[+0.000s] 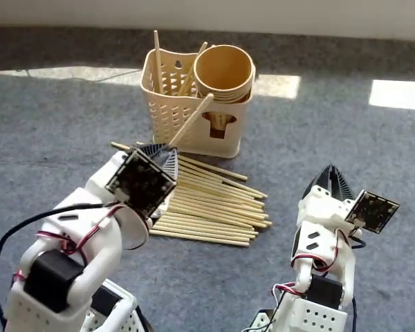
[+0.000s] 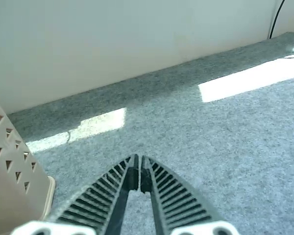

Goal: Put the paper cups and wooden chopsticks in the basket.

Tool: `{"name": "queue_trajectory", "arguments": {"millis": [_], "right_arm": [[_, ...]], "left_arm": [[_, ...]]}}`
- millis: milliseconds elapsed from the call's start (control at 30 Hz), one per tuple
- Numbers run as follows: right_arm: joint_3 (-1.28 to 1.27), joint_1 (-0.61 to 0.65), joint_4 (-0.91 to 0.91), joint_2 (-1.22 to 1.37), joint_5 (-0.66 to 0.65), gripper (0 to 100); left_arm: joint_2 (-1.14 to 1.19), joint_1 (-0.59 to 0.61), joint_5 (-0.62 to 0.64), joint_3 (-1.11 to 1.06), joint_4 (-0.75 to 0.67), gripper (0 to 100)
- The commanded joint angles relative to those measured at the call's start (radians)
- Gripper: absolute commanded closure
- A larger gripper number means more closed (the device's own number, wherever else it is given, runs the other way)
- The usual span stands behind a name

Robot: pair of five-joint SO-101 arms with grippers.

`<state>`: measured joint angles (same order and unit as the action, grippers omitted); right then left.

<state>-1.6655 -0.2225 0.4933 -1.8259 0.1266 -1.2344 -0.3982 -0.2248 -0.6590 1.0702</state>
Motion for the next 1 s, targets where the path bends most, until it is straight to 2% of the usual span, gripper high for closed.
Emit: {"name": "queue_trajectory", "arguments": {"millis": [0,233,400,467,567,667,967], "right_arm": [[0.001,-0.002,-0.031,-0.005,-0.009,97.1],[0.001,-0.002,-0.031,-0.005,-0.009,97.1],[0.001,-0.002,-0.031,-0.005,-0.009,97.1],[0.001,-0.002,-0.031,-0.005,-0.009,97.1],[0.001,0.002,-0.031,-0.005,-0.009,97.1],[0.001,0.019,-0.031,-0.005,-0.009,97.1],[0.001,0.019,-0.031,-0.005,-0.009,97.1]], "left_arm": [[-0.008,0.012,0.069,0.087,-0.103,100],[-0.008,0.015,0.117,0.042,-0.344,100],[-0.004,0.097,0.120,-0.024,-0.583,100],[0.027,0.127,0.157,-0.030,-0.641,100],[0.122,0.193,0.272,0.007,-0.675,100],[0.246,0.259,0.336,0.087,-0.703,100],[0.613,0.289,0.353,0.337,-0.752,100]]}}
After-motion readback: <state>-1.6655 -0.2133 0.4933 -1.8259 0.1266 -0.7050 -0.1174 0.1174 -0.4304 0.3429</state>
